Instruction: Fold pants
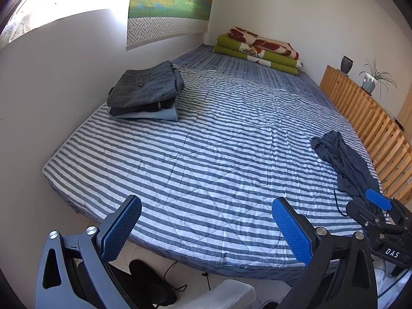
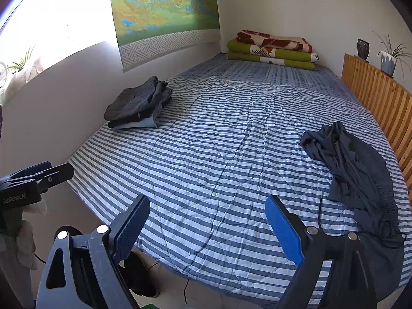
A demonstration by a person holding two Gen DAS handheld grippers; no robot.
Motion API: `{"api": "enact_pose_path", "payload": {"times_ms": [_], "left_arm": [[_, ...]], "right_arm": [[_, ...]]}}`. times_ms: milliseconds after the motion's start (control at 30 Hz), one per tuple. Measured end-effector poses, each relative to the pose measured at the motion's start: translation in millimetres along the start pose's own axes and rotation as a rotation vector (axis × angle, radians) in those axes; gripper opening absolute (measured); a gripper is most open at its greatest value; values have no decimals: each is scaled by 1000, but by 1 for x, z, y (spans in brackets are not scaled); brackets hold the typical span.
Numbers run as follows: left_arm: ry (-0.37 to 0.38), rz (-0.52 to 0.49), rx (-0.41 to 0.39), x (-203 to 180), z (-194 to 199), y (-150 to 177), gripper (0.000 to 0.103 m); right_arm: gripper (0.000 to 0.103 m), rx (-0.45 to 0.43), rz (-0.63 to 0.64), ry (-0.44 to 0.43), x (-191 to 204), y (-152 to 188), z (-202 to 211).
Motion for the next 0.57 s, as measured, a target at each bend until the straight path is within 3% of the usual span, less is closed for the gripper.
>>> {"api": "enact_pose_path", "payload": {"times_ms": [567], "left_arm": [[16,-15,37,-8,-25,7,103]], "right_arm": [[88,34,-31,22,-10,11,-16]]}}
Point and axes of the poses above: each gripper's, at about its wrist camera, not at the fingertips, and z roughly against the way its jaws point, x to its left, y to its underside, the point moved 9 cm from there along -z, roughly the way its jaws point, and after that the axes turned 13 degrees about -x, right-handed, at the moved point
